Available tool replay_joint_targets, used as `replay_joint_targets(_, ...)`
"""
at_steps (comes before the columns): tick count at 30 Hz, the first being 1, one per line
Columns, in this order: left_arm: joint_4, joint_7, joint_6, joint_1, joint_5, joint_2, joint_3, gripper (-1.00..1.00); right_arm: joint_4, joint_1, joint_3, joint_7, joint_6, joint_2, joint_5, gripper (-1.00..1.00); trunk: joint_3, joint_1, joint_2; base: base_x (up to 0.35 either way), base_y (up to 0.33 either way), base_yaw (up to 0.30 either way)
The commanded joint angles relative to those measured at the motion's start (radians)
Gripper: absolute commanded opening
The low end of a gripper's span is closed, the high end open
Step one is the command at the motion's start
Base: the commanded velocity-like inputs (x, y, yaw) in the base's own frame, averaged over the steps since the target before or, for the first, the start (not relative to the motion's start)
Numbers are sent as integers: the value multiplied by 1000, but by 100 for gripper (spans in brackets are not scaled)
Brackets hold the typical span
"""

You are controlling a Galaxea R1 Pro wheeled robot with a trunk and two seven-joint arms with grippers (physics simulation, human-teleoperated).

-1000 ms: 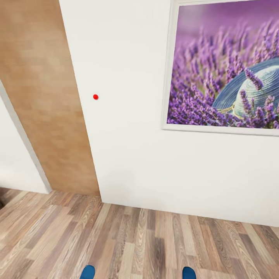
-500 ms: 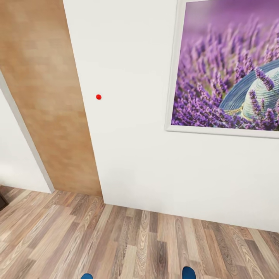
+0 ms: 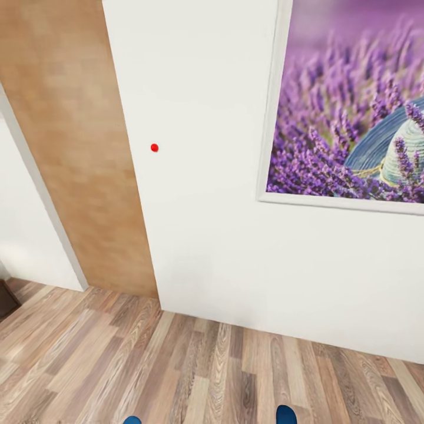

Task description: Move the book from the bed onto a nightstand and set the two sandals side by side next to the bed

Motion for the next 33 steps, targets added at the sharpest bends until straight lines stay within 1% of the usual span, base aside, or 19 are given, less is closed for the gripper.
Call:
replay_joint_targets(1, 2, -1, -4, -1, -11, 0, 8, -100, 1, -1, 8, -3, -4, 0, -10, -100, -2, 1, -2, 46, -100, 243)
replay_joint_targets(7, 1, -1, -4, -1, -11, 0, 9, -100, 1, -1, 9, -3, -4, 1, -10, -100, -2, 1, -2, 55, -98, 236)
replay_joint_targets(12, 1, -1, -4, -1, -11, 1, 9, -100, 1, -1, 9, -3, -4, 1, -10, -100, -2, 1, -2, 92, -27, 82)
replay_joint_targets(18, 0, -1, -4, -1, -11, 1, 9, -100, 1, 0, 10, -3, -4, 2, -10, -100, -2, 1, -2, 186, -102, 125)
replay_joint_targets(23, 1, -1, -4, -1, -11, 0, 9, -100, 1, -1, 10, -3, -4, 2, -10, -100, -2, 1, -2, 132, -95, 260)
replay_joint_targets(33, 2, -1, -4, -1, -11, -1, 9, -100, 1, -1, 10, -3, -4, 3, -10, -100, -2, 1, -2, 17, -12, 287)
